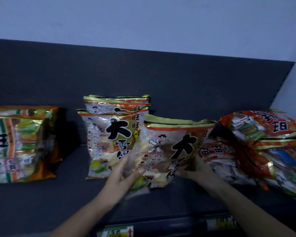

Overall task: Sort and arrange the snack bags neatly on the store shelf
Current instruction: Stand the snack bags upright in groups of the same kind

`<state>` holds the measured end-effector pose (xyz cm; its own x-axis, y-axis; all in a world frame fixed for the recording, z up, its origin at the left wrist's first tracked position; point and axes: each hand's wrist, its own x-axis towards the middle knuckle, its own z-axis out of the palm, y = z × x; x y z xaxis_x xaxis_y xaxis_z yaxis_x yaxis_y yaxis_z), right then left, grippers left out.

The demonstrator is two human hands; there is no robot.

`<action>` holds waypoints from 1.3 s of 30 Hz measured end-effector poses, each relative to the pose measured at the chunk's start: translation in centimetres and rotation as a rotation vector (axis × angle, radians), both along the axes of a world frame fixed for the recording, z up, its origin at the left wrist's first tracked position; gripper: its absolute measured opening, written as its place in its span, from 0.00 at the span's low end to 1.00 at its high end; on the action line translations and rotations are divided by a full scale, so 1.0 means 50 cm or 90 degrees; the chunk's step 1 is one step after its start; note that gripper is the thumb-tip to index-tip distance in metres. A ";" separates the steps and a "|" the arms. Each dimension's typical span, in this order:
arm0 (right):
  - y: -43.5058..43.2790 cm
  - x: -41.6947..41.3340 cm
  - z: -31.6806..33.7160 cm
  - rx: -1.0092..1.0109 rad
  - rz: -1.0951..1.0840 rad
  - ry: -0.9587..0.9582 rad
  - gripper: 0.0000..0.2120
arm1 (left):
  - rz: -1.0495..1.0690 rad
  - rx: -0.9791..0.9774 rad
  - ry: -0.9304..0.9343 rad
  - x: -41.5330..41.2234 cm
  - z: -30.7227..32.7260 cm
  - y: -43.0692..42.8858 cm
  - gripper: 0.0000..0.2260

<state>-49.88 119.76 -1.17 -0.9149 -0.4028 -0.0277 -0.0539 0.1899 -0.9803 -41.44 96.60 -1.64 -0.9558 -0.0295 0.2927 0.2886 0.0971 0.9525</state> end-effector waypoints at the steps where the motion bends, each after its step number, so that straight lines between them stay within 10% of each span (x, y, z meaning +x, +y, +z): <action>1: -0.023 0.012 0.001 -0.010 0.003 0.026 0.30 | 0.041 -0.033 0.021 0.011 -0.009 -0.019 0.20; 7: -0.165 0.050 -0.041 -0.048 -0.048 0.138 0.28 | 0.287 -0.093 0.058 0.033 -0.081 -0.128 0.20; 13: -0.247 0.072 -0.123 -0.004 -0.121 0.129 0.30 | 0.226 -0.241 -0.037 0.019 -0.151 -0.184 0.48; 21: -0.261 0.078 -0.170 0.139 -0.169 0.080 0.29 | 0.238 -0.237 -0.089 0.009 -0.178 -0.218 0.21; 27: -0.266 0.079 -0.176 0.179 -0.207 0.087 0.19 | 0.229 -0.155 -0.120 0.017 -0.164 -0.214 0.23; 39: -0.248 0.094 -0.127 0.017 -0.221 0.029 0.37 | 0.264 -0.105 -0.080 0.038 -0.117 -0.234 0.45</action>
